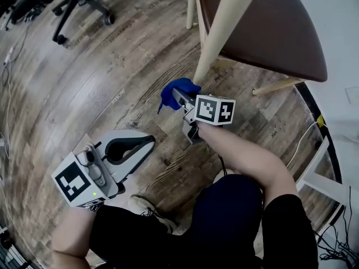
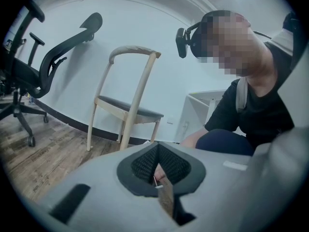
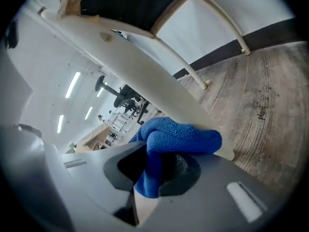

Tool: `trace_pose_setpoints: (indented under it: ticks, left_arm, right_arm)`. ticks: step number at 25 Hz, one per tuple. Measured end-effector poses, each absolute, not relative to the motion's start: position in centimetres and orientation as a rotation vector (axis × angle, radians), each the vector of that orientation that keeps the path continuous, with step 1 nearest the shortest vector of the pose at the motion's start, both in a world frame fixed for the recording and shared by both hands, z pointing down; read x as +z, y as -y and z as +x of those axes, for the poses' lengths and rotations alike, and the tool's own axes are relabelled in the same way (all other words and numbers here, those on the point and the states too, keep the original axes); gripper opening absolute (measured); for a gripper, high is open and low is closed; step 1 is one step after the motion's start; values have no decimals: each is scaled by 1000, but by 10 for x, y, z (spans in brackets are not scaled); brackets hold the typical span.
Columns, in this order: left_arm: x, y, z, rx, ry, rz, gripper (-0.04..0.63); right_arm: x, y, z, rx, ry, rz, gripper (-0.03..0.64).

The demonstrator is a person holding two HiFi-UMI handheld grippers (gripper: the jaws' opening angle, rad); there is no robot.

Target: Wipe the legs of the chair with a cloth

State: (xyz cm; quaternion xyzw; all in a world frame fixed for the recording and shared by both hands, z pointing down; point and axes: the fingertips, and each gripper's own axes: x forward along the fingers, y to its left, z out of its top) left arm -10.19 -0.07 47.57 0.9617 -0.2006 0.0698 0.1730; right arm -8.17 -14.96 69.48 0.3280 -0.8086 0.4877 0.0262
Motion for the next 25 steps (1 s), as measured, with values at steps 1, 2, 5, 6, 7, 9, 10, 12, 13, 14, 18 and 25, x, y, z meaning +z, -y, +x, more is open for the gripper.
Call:
trace_pose_setpoints:
  ticks: [1,2,5,6,7,9,10,12,13,14,18,25]
  left_arm:
    - [474,0,-103,190,567,2730,-3]
    - [472,0,-103,181,565,2734,-3]
    - [464,1,-99,140,561,2750,-2]
    - [463,1,-98,134,559,2753,-2]
    - [463,1,-97,135,557,2753,-3]
    - [463,0,-96,140,554,2754,-3]
    - [463,0,-96,143,552,2755,-3]
    - [463,-1,-95,149,548,2757,-3]
    - [463,-1,-95,150,548,2759,-3]
    - [463,-1,-95,155,546,2759,-3]
    - [464,-2,-94,166,544,2759,-3]
    - [460,0,-83,151,521,2775,-3]
  right_arm:
    - [681,151,-83,1522,2528,1009,64]
    - [667,152,-84,1531,2561,1002,64]
    - [621,152,-84,1549,2670,963,64]
    - [606,151,-82,1560,2703,947,64]
    - [592,149,-81,1572,2734,932,64]
    - [564,145,-74,1602,2782,916,64]
    - [551,144,-71,1622,2799,913,64]
    - [524,141,-66,1655,2852,882,64]
    - [511,139,-64,1658,2887,859,64]
    - [499,138,-61,1652,2919,838,64]
    - [461,132,-47,1615,3014,780,64]
    - [432,136,-1,1432,3106,860,64]
